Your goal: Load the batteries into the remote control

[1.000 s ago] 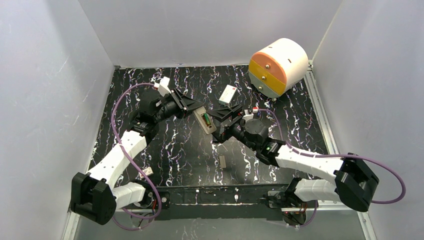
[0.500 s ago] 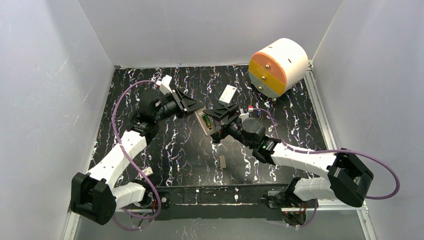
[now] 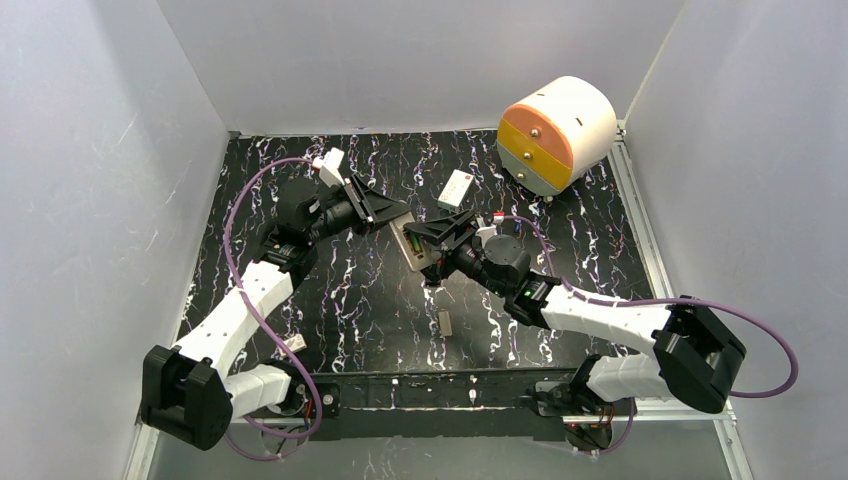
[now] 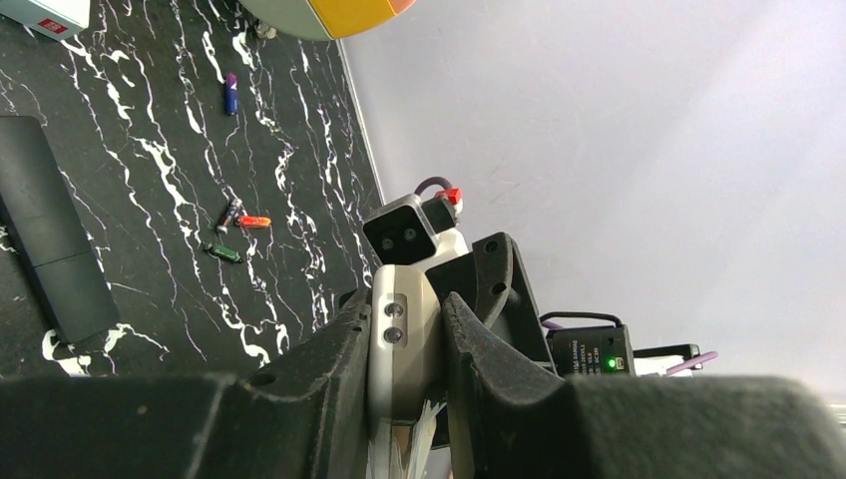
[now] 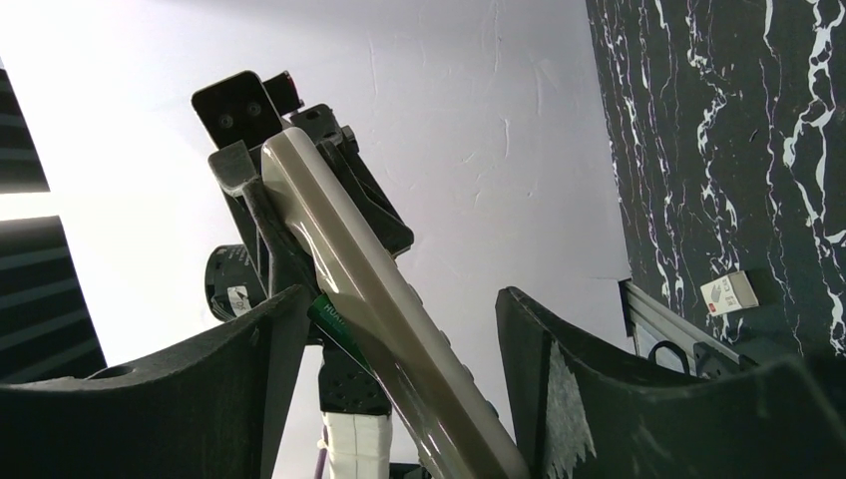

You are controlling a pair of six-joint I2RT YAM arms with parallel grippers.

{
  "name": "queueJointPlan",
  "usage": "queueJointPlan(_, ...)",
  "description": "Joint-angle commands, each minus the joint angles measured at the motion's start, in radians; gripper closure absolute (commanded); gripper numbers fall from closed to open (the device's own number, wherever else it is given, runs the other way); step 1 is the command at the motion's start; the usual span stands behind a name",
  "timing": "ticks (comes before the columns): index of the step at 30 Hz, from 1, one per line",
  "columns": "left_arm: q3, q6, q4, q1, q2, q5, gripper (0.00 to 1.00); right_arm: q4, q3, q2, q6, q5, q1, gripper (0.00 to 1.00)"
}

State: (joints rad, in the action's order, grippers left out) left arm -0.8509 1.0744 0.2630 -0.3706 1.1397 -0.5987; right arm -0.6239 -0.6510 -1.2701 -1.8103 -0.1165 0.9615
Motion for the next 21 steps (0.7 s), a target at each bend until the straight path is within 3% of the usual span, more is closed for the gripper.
queueJointPlan(1, -0.003, -0.02, 0.019, -0.006, -0.02, -0.042, 1.0, -0.094, -0.042, -0.002, -0.033, 0.022, -0.004, 0.25)
queueJointPlan(10, -0.005, -0.012, 0.021, -0.006, -0.019, -0.04, 1.0, -0.129, -0.046, -0.012, -0.029, 0.049, -0.005, 0.4)
queueJointPlan(17, -0.005, 0.004, 0.021, -0.005, -0.015, -0.037, 1.0, -0.083, -0.046, 0.017, 0.017, 0.036, -0.007, 0.46)
queueJointPlan(19, -0.005, 0.009, 0.021, -0.006, -0.015, -0.036, 1.0, -0.079, -0.043, 0.023, 0.032, 0.032, -0.008, 0.46)
queueJointPlan(21, -0.007, 0.01, 0.021, -0.006, -0.018, -0.036, 1.0, -0.079, -0.036, 0.033, 0.067, 0.02, -0.008, 0.35)
